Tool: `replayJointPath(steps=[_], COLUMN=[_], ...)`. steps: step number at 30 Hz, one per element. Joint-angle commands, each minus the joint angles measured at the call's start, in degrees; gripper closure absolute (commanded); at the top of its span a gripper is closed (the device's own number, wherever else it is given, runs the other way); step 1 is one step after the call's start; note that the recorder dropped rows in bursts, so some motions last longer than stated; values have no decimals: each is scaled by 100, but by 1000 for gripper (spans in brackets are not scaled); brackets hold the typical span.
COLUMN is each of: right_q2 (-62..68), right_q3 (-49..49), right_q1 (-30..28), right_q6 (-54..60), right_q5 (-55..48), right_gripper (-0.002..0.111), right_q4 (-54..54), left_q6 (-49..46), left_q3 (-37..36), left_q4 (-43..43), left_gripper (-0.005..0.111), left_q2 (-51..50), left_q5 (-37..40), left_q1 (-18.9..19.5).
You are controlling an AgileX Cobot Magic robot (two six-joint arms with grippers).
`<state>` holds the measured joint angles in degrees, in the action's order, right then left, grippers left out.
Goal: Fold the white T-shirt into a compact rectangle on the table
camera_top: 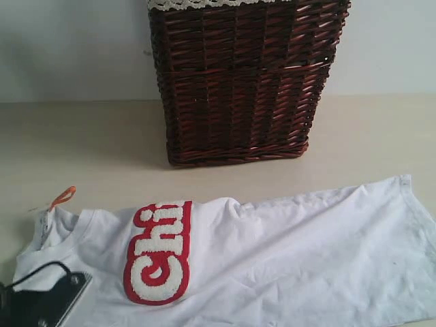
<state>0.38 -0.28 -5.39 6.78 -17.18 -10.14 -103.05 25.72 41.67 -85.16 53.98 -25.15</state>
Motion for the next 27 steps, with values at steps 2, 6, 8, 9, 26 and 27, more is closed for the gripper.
replayJointPath(steps=[2,6,8,9,26,27], right_q2=[-38,-38,-38,-38,-38,-38], right_q3=[28,28,28,28,28,28], right_q1=[0,0,0,0,0,0], right_q6=[20,20,20,20,20,20], right_q5=[21,21,21,21,21,21], right_gripper=[108,108,108,108,108,108], right_q4=[-1,-1,-1,-1,-1,-1], left_q6=[144,43,-383,-641,-904,-904], left_q3=[394,460,460,460,716,716], left_q4=[579,1236,1919,2324,4370,4404], left_gripper=[107,107,107,107,107,107], left_q2=[47,47,47,47,-53,-104], left_q5=[-923,-1165,-1286,-1300,-3341,-3341], left_q1=[880,1324,1492,1556,1593,1593])
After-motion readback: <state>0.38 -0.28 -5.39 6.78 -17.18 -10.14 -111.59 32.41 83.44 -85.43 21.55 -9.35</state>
